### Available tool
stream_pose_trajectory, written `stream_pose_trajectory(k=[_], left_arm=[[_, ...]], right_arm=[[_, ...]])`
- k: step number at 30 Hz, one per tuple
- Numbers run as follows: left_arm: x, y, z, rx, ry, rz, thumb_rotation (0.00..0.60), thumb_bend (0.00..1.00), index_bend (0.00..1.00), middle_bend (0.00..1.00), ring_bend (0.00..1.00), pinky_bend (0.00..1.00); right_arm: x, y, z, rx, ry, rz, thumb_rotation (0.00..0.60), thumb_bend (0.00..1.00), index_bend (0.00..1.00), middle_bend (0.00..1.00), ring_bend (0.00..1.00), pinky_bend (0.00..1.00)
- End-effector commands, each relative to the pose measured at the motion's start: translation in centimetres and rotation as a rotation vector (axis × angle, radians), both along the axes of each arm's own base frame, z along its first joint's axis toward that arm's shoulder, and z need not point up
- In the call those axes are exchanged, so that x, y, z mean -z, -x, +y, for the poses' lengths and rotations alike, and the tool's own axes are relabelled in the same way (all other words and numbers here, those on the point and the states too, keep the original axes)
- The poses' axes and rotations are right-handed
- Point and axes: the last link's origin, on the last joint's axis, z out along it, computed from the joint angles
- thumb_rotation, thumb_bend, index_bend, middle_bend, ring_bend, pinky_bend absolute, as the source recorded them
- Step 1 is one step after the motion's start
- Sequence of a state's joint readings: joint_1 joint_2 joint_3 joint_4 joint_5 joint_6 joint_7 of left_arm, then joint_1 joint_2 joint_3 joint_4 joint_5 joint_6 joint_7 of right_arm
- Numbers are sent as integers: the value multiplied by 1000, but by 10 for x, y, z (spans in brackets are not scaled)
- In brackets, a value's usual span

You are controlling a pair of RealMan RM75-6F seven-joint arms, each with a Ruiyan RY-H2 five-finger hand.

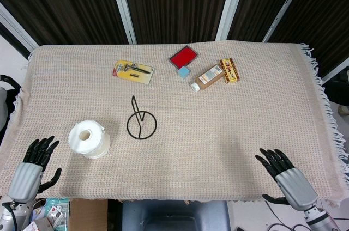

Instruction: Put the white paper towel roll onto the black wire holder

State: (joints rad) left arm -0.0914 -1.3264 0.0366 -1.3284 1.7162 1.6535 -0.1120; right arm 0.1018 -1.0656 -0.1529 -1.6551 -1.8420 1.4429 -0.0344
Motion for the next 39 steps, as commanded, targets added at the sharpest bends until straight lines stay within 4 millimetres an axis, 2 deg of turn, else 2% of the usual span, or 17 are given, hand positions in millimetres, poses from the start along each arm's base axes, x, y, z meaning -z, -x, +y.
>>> stream_pose_trajectory(k=[1,5,9,11,20,28,39], left_arm=[[1,-1,0,-1,16,-26,600,417,0,0,0,2],[10,-3,5,-4,102,-188,600,378,0,0,0,6],[23,-6,19,-8,198,-509,600,364,0,0,0,0],[30,-3,27,-21,218,-594,600,354,0,0,0,0],[58,6,60,-77,179,-590,600,328,0,0,0,0],[76,3,71,-98,181,-579,600,326,0,0,0,0],[97,-4,94,-185,246,-700,600,321,0,0,0,25]], right_arm=[[0,0,0,-1,-2,-1,600,64,0,0,0,0],[0,0,0,2,-1,-4,600,64,0,0,0,0],[-2,0,0,2,3,-8,600,64,0,0,0,0],[-3,-1,0,2,8,-13,600,64,0,0,0,0],[-7,-1,-2,5,24,-23,600,64,0,0,0,0],[-9,0,-3,9,30,-28,600,64,0,0,0,0],[-10,0,-3,11,31,-30,600,64,0,0,0,0]])
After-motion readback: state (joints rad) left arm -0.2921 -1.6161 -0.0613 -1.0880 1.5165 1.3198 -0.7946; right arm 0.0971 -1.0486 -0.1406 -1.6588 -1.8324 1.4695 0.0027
